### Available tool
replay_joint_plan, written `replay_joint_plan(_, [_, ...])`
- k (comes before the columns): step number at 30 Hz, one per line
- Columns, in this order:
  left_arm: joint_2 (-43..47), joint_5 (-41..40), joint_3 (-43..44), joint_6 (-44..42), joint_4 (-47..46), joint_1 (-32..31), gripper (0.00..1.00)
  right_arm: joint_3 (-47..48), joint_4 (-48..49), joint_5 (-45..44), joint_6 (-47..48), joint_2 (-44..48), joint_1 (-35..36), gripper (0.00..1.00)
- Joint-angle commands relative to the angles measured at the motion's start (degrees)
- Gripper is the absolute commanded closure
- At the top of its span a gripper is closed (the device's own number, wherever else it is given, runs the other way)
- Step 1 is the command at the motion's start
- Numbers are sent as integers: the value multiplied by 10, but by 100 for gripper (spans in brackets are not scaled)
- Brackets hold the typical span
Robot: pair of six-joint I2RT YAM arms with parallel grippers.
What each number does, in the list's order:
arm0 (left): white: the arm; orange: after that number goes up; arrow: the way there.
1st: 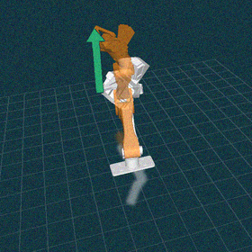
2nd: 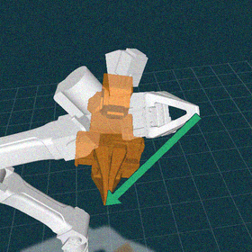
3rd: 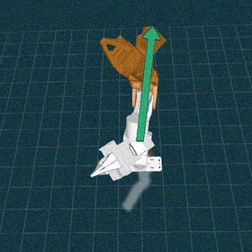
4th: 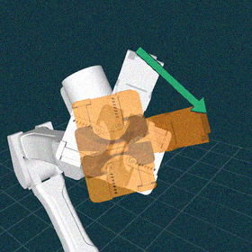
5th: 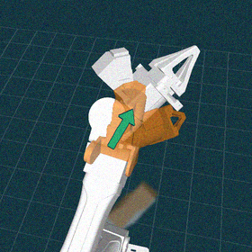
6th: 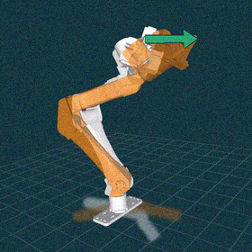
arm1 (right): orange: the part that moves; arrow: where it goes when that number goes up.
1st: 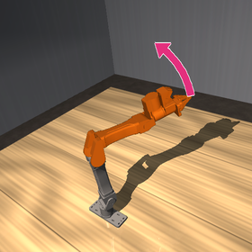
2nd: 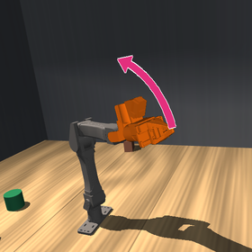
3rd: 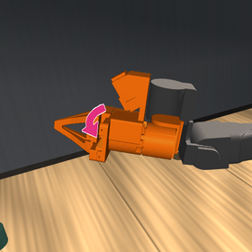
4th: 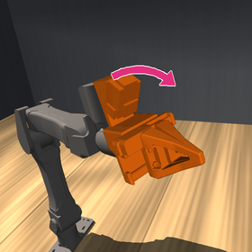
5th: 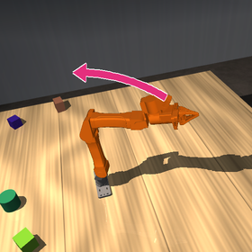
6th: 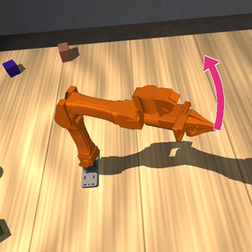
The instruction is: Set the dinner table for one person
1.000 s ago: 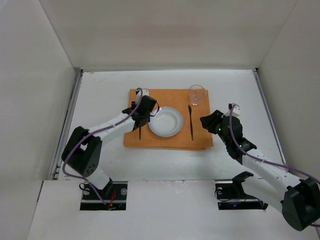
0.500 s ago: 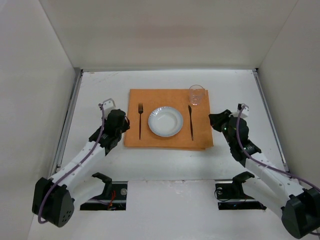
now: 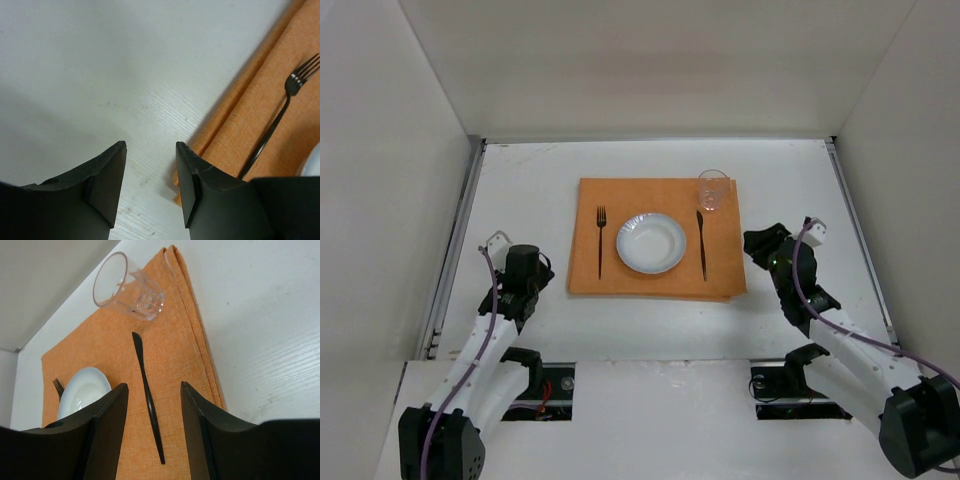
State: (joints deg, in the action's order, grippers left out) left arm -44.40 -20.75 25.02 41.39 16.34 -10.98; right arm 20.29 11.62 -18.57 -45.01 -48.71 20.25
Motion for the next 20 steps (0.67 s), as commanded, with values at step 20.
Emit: replay_joint_plan(20, [-2, 74, -45, 22, -80, 46, 61, 8, 51, 15, -2, -23, -10, 47])
